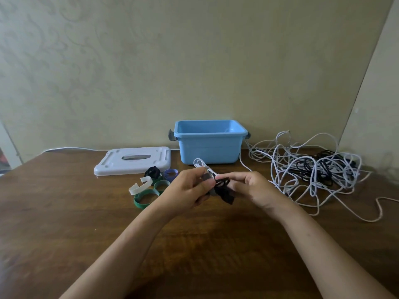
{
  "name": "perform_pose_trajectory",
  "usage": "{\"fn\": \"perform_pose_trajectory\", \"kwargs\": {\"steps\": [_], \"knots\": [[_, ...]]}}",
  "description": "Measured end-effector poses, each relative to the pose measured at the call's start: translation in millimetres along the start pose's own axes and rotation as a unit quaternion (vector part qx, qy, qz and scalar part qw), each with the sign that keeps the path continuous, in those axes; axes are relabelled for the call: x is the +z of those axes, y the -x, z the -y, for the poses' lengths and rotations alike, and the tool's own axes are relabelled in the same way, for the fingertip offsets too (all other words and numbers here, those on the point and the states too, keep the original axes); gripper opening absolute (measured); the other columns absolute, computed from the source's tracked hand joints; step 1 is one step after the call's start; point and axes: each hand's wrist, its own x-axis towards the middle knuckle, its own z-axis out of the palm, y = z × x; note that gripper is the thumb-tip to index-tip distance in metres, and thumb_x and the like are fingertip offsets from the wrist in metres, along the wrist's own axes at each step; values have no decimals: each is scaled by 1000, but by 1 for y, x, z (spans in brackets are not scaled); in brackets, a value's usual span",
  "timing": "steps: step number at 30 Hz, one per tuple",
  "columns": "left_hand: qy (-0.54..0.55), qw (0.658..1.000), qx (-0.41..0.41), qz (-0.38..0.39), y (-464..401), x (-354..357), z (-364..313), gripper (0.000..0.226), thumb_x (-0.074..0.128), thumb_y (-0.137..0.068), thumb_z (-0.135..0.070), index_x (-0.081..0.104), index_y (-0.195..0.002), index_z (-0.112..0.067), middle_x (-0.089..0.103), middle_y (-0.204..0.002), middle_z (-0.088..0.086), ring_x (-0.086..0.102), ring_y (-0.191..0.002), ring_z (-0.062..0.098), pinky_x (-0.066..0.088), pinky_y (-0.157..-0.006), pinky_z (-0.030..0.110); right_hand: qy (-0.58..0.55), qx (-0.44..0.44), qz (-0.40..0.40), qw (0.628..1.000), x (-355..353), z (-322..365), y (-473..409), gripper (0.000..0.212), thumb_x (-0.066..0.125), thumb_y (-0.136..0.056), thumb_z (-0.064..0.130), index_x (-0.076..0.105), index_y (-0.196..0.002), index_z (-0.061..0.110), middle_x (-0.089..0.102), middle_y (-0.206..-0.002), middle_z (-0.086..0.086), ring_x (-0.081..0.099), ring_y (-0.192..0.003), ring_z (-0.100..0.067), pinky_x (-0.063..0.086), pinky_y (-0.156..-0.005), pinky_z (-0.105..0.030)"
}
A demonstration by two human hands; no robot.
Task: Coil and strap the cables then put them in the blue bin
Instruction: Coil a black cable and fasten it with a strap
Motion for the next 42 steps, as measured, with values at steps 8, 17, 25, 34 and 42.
{"fn": "perform_pose_trajectory", "kwargs": {"steps": [8, 17, 25, 34, 42], "knots": [[-122, 991, -16, 42, -4, 16, 7, 19, 57, -100, -25, 62, -82, -26, 60, -55, -16, 50, -47, -1, 40, -53, 20, -30, -57, -60, 996, 13, 4, 2, 17, 71, -93, 16, 76, -109, 20, 79, -99, -1, 75, -98, -15, 58, -90, -29], [-141, 990, -16, -5, -6, 17, 11, 31, 55, -101, -29, 67, -77, -13, 59, -55, -7, 49, -47, 5, 42, -54, 25, 48, -115, -111, 986, 16, 3, 0, 14, 80, -85, 16, 75, -97, 20, 79, -91, 4, 75, -89, -13, 61, -86, -40], [-149, 989, -15, -20, -5, 16, 13, 37, 57, -100, -30, 61, -63, -24, 59, -52, -8, 49, -46, 4, 42, -53, 21, 118, -134, -102, 979, 9, 2, 0, 17, 83, -82, 13, 80, -91, 27, 78, -89, 11, 74, -87, -9, 61, -85, -35], [-130, 991, -19, -33, -7, 12, 18, 33, 61, -98, -31, 72, -73, -13, 63, -53, -4, 52, -45, 6, 39, -51, 16, 119, -125, -80, 982, 10, 7, 4, 21, 81, -83, 4, 76, -93, 21, 78, -89, 10, 75, -86, -8, 63, -81, -31], [-118, 992, -19, -29, -7, 11, 18, 35, 61, -97, -32, 72, -71, -12, 65, -55, -1, 53, -46, 6, 41, -50, 18, 150, -157, -74, 973, 11, 8, 6, 17, 81, -85, 10, 80, -94, 24, 78, -90, 9, 75, -86, -9, 62, -83, -37]]}}
